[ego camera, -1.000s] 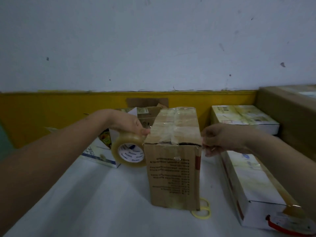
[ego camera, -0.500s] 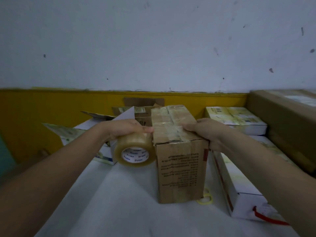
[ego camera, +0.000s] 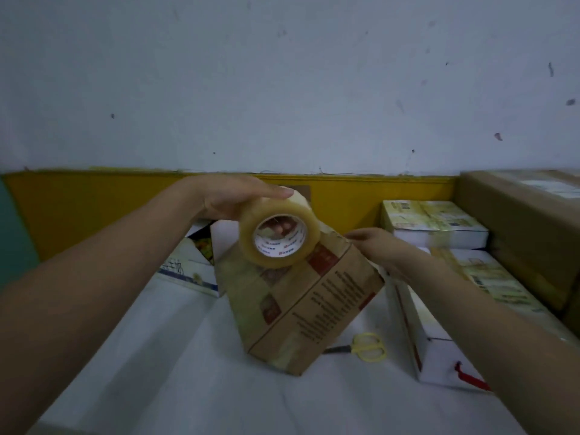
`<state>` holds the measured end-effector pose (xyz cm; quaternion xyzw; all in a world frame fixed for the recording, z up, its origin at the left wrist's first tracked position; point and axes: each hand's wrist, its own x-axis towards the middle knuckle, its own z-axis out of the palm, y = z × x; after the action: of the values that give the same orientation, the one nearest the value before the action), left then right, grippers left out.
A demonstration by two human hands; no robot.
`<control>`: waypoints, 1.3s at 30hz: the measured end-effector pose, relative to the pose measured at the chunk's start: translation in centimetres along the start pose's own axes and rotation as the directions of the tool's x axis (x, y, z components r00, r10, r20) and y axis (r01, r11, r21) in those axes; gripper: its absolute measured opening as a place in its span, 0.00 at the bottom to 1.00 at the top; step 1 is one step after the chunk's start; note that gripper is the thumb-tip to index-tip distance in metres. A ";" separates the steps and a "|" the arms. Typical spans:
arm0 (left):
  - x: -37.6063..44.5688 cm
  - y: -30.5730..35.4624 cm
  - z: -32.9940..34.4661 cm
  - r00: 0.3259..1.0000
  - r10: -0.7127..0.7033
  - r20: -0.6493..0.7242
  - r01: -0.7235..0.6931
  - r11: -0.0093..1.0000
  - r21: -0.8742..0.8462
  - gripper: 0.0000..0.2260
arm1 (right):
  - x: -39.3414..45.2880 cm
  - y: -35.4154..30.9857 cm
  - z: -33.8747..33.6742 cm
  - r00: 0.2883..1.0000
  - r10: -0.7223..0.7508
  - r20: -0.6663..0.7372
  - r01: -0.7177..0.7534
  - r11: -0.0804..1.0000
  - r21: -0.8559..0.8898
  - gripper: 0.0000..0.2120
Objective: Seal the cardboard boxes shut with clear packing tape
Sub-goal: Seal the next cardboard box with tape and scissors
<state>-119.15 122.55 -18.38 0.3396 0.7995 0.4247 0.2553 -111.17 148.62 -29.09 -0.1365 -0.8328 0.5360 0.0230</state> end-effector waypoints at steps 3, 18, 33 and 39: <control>0.7 -1.4 2.0 0.991 0.083 -0.104 -0.093 0.991 -0.096 0.15 | -0.5 -2.8 0.2 0.992 0.071 0.106 -0.078 0.995 0.067 0.30; 7.5 -8.2 9.8 0.876 0.027 -0.482 -0.296 0.819 -0.492 0.22 | 5.2 -0.1 1.8 0.991 0.132 -0.014 -0.130 0.948 -0.289 0.17; 8.5 -28.8 -4.9 0.933 -0.343 -0.110 0.293 0.901 -0.321 0.47 | 6.8 1.1 3.1 0.990 0.108 -0.088 -0.139 0.791 -0.596 0.26; -6.0 -15.0 9.0 0.846 -0.498 -0.194 0.507 0.862 0.001 0.15 | 6.7 1.5 3.4 0.992 0.093 -0.087 -0.126 0.812 -0.570 0.29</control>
<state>-113.96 116.39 -35.03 0.0839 0.8916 0.3519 0.2725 -117.95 147.92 -32.59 -0.1995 -0.9452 0.2570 -0.0274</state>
